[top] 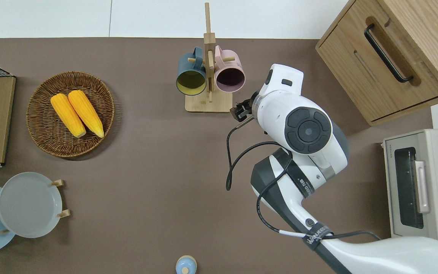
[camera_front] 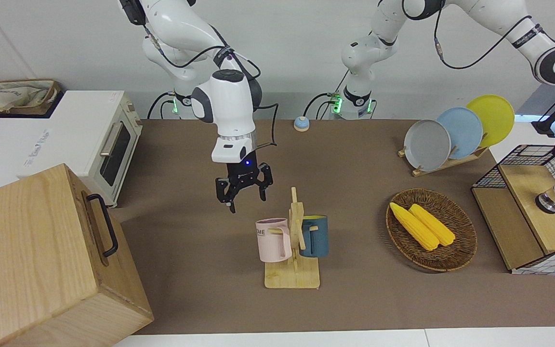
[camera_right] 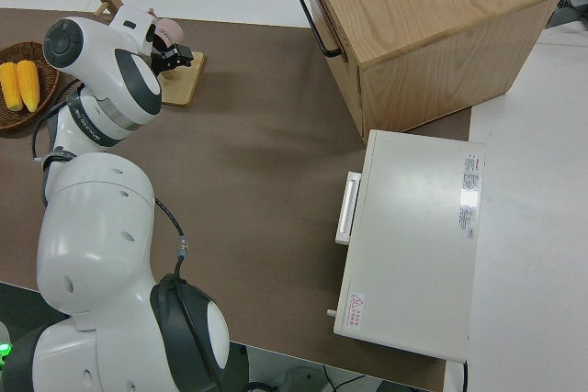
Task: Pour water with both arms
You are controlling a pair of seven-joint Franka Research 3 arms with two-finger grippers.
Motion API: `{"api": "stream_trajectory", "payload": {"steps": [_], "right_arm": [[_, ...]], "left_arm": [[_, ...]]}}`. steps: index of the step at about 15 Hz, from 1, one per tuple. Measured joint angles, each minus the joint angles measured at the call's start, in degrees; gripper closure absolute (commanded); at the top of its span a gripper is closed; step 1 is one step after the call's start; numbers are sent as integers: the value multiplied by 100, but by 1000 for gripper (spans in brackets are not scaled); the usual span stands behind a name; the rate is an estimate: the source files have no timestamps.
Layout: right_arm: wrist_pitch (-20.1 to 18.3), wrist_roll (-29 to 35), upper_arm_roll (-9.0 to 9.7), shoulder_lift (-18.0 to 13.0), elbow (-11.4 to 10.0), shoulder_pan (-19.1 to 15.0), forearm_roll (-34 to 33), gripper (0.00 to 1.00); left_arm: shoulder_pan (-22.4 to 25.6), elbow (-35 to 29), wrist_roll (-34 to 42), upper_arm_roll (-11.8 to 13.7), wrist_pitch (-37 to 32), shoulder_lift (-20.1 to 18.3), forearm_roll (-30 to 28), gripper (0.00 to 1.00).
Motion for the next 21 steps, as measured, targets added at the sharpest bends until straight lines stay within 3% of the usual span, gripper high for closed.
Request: {"api": "stream_trajectory", "payload": {"steps": [4, 8, 14, 19, 21], "right_arm": [[1, -8, -9, 379, 506, -1, -129, 44], [1, -34, -5, 661, 867, 17, -165, 188], [1, -48, -5, 929, 1204, 66, -181, 621], [-1, -51, -5, 1002, 1305, 92, -184, 987], [4, -50, -7, 1006, 1332, 92, -184, 1000]], "left_arm": [[-3, -8, 0, -151, 318, 134, -222, 9], [-4, -23, 0, -290, 629, 245, -473, 7], [-1, -24, 0, -356, 765, 374, -484, 9], [5, -23, 73, -352, 775, 438, -526, 9], [6, -23, 100, -352, 781, 476, -537, 19]]}}
